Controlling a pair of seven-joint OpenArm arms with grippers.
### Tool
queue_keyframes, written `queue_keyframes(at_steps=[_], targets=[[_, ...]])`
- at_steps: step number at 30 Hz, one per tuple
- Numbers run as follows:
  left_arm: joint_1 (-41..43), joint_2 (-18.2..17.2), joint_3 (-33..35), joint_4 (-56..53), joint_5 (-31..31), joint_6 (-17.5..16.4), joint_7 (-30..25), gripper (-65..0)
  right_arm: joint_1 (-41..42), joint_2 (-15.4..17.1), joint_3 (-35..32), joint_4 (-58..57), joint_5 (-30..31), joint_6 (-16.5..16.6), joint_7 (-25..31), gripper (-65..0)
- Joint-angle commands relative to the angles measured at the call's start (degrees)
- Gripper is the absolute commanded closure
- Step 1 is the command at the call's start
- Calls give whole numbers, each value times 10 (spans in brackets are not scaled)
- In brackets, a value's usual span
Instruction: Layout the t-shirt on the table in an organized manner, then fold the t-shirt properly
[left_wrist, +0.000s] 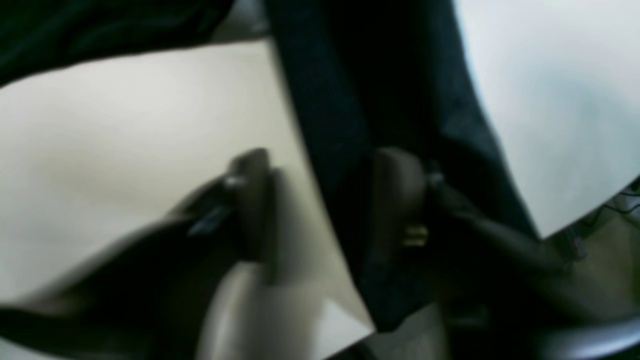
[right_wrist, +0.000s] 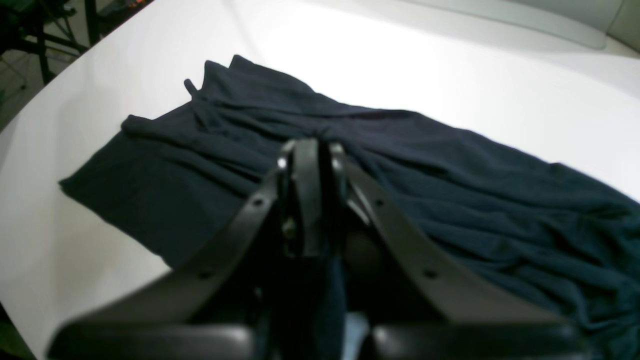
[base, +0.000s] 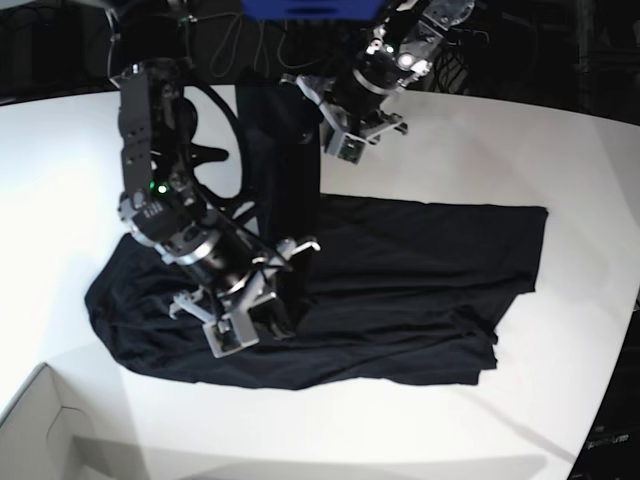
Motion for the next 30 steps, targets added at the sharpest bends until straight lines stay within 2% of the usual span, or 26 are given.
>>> queue_keyframes(at_steps=[1, 2, 3, 5, 8, 12, 16, 23, 30], targets=[[0, 1, -1, 5, 2, -3, -8, -98, 16, -1, 2, 10, 7, 3, 18, 0], [0, -5, -1, 5, 4, -3, -8, -8, 17, -1, 4, 10, 7, 3, 18, 0], [0, -10, -1, 8, 2, -2, -8, 0, 17, -1, 4, 10, 7, 3, 18, 0], [0, -27, -2, 23, 1, 0, -9, -19, 24, 8, 6, 10, 7, 3, 18, 0], [8, -60, -39, 73, 0, 1, -8, 0, 25, 18, 6, 10, 7, 3, 18, 0], [47, -91, -148, 147, 0, 0, -8, 0, 19, 35, 7, 11, 7, 3, 18, 0], [76, -114, -247, 186, 0, -3, -8, 0, -5, 38, 7, 13, 7, 3, 19, 0], [111, -132, -382, 198, 6, -5, -11, 0, -111, 48, 14, 60, 7, 4, 20, 0], [124, -132, -455, 201, 6, -5, -12, 0, -222, 48, 37, 62, 7, 4, 21, 0]])
